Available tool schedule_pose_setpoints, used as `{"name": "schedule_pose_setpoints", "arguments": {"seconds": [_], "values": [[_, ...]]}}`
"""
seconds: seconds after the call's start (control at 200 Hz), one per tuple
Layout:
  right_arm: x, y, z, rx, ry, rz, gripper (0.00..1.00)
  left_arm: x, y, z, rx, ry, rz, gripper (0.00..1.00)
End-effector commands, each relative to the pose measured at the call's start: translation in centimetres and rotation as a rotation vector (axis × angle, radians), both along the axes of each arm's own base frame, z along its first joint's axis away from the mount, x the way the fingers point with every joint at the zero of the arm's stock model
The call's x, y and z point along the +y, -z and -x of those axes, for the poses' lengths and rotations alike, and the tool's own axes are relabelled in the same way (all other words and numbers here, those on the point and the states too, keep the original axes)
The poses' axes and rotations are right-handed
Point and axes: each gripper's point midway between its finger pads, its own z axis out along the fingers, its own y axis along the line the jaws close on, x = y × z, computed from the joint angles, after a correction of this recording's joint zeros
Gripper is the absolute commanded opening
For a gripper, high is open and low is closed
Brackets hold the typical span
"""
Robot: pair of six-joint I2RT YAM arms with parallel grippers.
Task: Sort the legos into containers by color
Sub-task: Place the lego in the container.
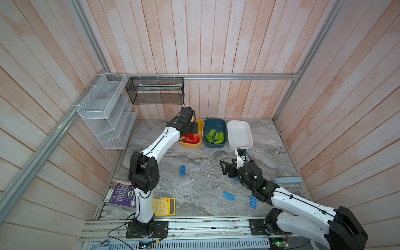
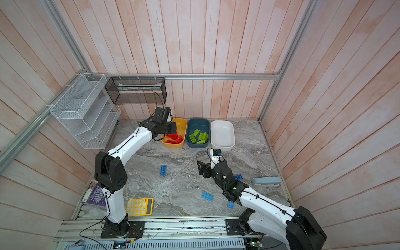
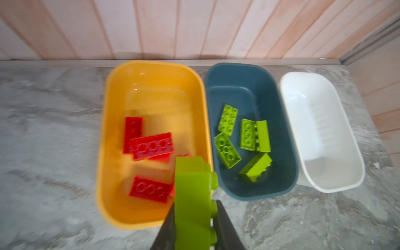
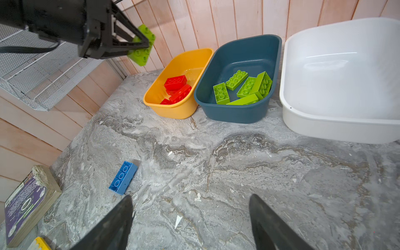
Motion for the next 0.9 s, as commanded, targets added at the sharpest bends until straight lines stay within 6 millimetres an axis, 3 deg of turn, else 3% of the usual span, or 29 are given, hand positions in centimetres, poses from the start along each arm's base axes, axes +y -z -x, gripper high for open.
{"name": "schedule_pose_setpoints", "arguments": {"seconds": [0.0, 0.1, 0.185, 0.325, 0.55, 0.7, 0.83, 0.895], "values": [[-0.6, -0.8, -0.1, -0.034, 0.035, -0.019, 0.84, -4.6, 1.2, 0.2, 0.048, 0.087, 0.053, 0.2], [-0.8, -0.9, -0.1, -0.044, 0.043, -0.021, 0.84, -8.4, 2.1, -0.1, 0.052, 0.149, 0.054, 0.2], [-1.0, -1.0, -0.1, -0.048, 0.049, -0.02, 0.83, -10.3, 3.4, -0.9, 0.068, 0.168, 0.057, 0.2], [-1.0, -1.0, 0.0, -0.051, 0.047, -0.021, 0.84, -11.9, 5.0, -1.8, 0.092, 0.185, 0.082, 0.2], [-1.1, -1.0, -0.1, -0.048, 0.05, -0.019, 0.84, -12.1, 6.2, -3.0, 0.091, 0.181, 0.095, 0.26], [-1.1, -1.0, 0.0, -0.031, 0.051, -0.015, 0.84, -12.4, 4.9, -3.2, 0.067, 0.198, 0.117, 0.42], [-0.8, -1.1, -0.2, 0.015, 0.054, 0.01, 0.86, -12.3, 2.6, -2.9, 0.033, 0.209, 0.125, 0.53], [-1.0, -0.2, -0.3, 0.075, 0.075, 0.058, 0.88, -12.0, 1.3, -2.5, 0.02, 0.21, 0.129, 0.56]]}}
